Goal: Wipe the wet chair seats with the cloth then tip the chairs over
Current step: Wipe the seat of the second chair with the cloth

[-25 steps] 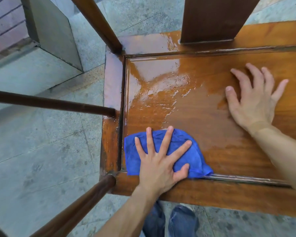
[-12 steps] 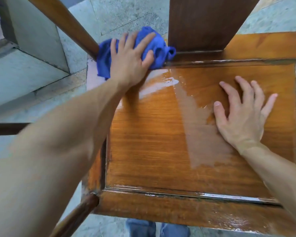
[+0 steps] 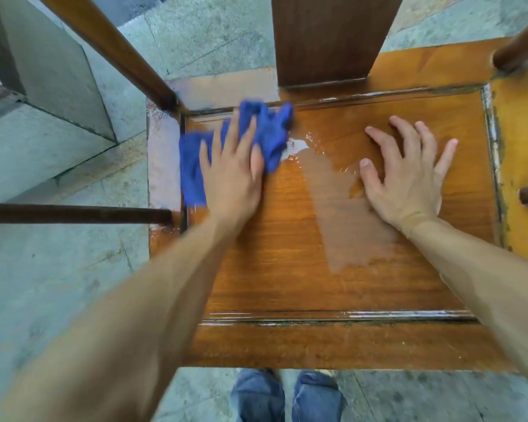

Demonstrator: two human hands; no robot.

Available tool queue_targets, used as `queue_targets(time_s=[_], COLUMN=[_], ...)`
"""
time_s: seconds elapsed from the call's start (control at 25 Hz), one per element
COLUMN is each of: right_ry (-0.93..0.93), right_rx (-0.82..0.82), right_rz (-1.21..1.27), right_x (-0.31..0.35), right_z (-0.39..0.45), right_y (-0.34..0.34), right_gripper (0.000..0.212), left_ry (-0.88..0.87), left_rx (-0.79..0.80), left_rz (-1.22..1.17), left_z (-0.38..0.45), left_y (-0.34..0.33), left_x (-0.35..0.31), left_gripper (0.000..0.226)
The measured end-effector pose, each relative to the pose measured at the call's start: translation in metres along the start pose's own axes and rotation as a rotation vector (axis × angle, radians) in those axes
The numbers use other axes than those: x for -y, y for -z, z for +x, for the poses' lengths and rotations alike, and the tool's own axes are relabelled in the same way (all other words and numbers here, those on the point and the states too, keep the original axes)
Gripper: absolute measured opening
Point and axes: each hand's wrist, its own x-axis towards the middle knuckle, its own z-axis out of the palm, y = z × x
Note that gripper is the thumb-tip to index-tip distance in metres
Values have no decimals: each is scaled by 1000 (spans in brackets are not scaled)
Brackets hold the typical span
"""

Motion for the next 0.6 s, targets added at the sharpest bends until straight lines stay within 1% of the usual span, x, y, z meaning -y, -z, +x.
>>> queue_targets(time_s=[0.12,0.16,0.24,0.28,0.36,0.44,0.52,0.6], right_ry=[-7,-18,-60,-76,-71,-26,-12,-17], right_rx=[60,60,-2,-37,-54,-51,-68,-94], right_rz=[86,134,172,139,54,25,48,57], right_x=[1,-4,-25,-38,-63,-76,-79,-79], right_z=[1,-4,-22,-38,-70,-83,-82,-82], right_y=[11,18,28,29,26,21,19,17], right_gripper=[47,47,47,48,49,49,49,48], left_ry=[65,52,-72,-164,-331,-441,-523,-557], left_rx=[69,103,138,165,199,198,240,259], left_rz=[-28,-29,18,88,203,248,256,231], left_z=[-142,-189,-258,-279,-290,-278,-254,-216], left_y=[-5,-5,-7,-8,-8,-10,-12,-15], left_x=[-5,-6,3,12,25,22,4,-20], left_gripper=[52,52,52,51,52,54,54,56])
